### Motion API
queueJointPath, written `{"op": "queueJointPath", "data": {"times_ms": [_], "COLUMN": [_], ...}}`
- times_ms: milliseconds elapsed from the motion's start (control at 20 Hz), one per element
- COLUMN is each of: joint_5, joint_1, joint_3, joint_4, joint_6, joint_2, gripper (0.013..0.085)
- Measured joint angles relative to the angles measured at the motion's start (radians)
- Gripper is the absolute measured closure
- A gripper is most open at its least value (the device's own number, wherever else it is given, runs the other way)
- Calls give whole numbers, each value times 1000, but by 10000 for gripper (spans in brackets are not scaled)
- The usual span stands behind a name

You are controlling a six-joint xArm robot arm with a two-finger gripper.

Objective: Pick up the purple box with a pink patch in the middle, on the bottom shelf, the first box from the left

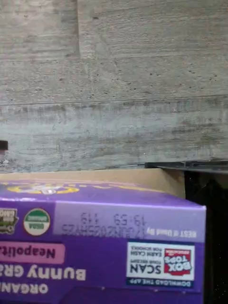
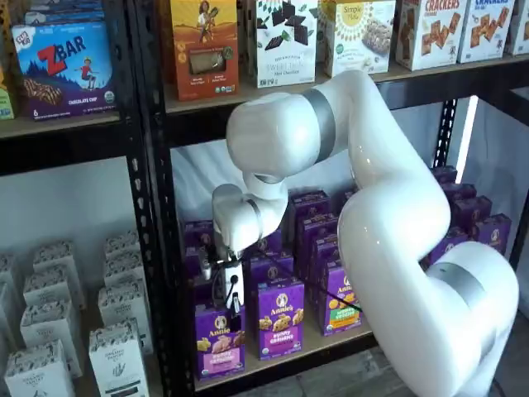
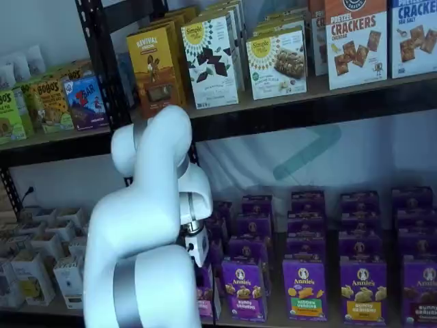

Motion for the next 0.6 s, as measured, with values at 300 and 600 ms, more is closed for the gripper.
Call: {"op": "queueJointPath", "data": {"times_ms": [300,600], "joint_5": [8,11], "joint_1": [2,3], "joint_3": [-5,-9], "joint_4": [-5,-2], "joint_6": [6,6], "joint_2": [1,4], "gripper": [410,490]}}
